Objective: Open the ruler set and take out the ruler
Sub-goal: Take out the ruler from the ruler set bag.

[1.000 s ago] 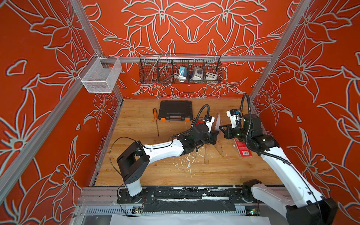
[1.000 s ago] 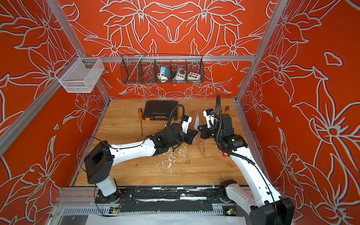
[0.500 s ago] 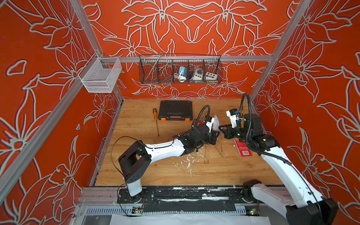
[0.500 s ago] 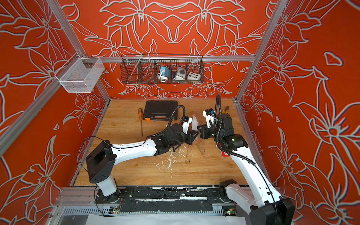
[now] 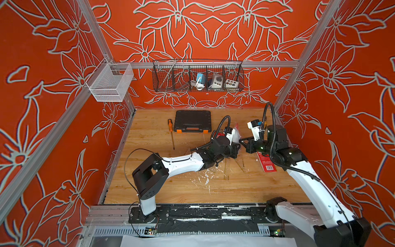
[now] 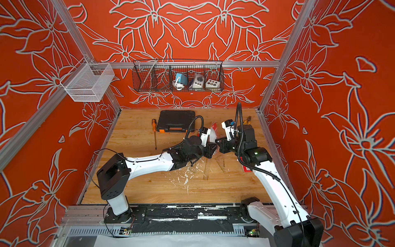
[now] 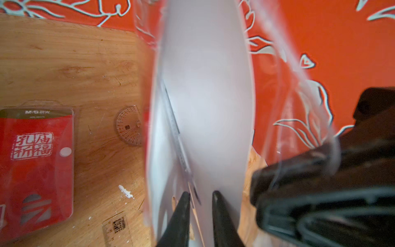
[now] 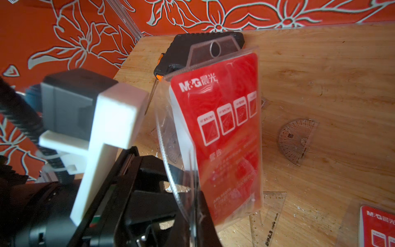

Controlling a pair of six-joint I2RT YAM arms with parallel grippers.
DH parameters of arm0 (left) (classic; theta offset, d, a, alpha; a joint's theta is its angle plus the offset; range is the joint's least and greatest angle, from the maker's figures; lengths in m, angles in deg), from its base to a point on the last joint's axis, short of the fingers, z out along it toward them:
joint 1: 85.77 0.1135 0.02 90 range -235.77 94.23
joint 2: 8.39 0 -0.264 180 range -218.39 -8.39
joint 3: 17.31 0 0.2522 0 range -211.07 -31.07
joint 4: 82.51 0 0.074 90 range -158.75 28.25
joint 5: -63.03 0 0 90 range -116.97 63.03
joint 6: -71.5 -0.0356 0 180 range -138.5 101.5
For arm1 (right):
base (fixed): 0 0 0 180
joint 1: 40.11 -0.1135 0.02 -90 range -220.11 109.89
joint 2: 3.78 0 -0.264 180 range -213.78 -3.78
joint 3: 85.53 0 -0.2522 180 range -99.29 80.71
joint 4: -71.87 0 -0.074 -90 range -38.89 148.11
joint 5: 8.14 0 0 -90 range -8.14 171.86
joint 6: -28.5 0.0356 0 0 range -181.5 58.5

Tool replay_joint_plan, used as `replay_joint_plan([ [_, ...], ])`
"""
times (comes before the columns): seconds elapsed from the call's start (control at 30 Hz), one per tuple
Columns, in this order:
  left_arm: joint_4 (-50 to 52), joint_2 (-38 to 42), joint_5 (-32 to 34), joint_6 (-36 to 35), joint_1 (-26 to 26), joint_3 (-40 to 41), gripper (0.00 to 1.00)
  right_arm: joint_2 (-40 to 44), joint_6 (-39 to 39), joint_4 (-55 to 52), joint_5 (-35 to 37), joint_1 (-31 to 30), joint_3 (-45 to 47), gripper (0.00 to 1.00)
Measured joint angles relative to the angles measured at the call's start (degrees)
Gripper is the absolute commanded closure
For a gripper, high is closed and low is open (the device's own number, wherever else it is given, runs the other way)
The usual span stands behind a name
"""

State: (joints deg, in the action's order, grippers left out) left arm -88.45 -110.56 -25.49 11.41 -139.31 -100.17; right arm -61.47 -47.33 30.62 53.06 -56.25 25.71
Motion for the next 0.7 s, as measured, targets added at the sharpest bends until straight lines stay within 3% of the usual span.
replay_joint_plan([
  [0.27,-1.1,0.0,0.0,1.1,1.2,0.1,1.0,0.0,-0.2,-0.4,-0.1,0.0,-0.5,1.0],
  [0.7,-2.7,3.1,-2.0,1.0,1.2,4.5,1.0,-3.2,-1.1,1.4,8.8,0.0,-0.3,1.0],
])
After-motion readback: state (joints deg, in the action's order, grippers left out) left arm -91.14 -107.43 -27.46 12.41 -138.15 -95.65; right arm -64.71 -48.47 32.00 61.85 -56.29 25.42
